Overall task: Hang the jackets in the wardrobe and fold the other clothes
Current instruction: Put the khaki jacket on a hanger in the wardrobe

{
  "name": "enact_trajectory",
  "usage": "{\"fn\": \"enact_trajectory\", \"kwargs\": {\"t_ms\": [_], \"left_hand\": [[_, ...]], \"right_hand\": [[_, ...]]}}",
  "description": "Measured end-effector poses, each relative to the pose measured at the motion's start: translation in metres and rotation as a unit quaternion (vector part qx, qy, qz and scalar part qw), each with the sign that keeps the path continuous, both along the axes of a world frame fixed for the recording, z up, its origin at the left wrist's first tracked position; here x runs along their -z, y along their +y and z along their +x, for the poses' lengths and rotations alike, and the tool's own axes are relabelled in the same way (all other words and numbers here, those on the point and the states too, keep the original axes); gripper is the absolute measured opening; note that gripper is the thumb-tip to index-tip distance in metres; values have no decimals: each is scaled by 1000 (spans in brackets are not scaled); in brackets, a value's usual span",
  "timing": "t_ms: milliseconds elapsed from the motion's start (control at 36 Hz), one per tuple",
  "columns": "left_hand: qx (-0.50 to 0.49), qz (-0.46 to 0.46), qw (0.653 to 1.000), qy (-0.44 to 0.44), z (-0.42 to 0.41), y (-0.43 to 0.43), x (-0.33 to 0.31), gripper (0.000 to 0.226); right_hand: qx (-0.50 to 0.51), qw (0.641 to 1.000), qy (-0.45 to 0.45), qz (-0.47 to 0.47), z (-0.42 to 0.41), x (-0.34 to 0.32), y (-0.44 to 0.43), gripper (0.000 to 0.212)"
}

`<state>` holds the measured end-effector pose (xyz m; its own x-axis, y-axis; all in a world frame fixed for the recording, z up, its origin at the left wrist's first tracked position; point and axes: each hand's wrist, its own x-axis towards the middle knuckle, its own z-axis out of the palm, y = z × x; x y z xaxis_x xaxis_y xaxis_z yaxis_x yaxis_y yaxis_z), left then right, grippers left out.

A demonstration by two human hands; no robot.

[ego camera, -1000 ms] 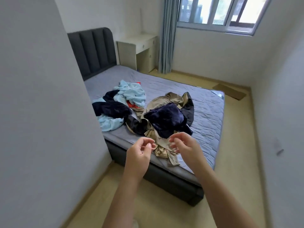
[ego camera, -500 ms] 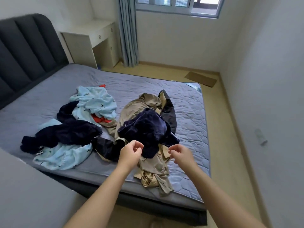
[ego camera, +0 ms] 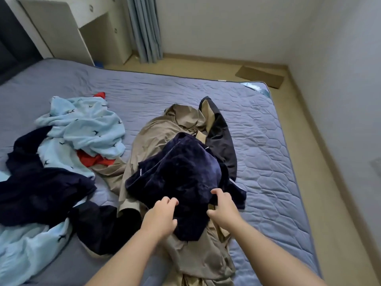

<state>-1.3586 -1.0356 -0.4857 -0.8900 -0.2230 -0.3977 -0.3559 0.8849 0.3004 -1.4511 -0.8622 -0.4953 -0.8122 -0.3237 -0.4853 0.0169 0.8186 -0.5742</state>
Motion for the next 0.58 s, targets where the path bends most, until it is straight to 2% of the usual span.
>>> {"fn": "enact_trajectory", "kwargs": {"t_ms": [194, 306, 389, 500, 583], "left_hand": [[-4, 3, 1000, -22, -55, -29, 71, 54], [7, 3, 1000, -19, -67, -44, 98, 54], [13, 7, 1000, -15, -70, -56, 108, 54], [5, 17, 1000, -8, -70, -69, 114, 54], [-6, 31, 999, 9, -71, -73, 109, 60]], "right_hand": [[50, 998, -39, -8, -45, 64, -50, 90], [138, 986, -63, -65, -60, 93, -74, 94], [207, 972, -76, -84, -66, 113, -83, 80], [264, 956, -58, -115, -69, 121, -89, 38], [280, 946, -58, -156, -72, 109, -95, 22]]}}
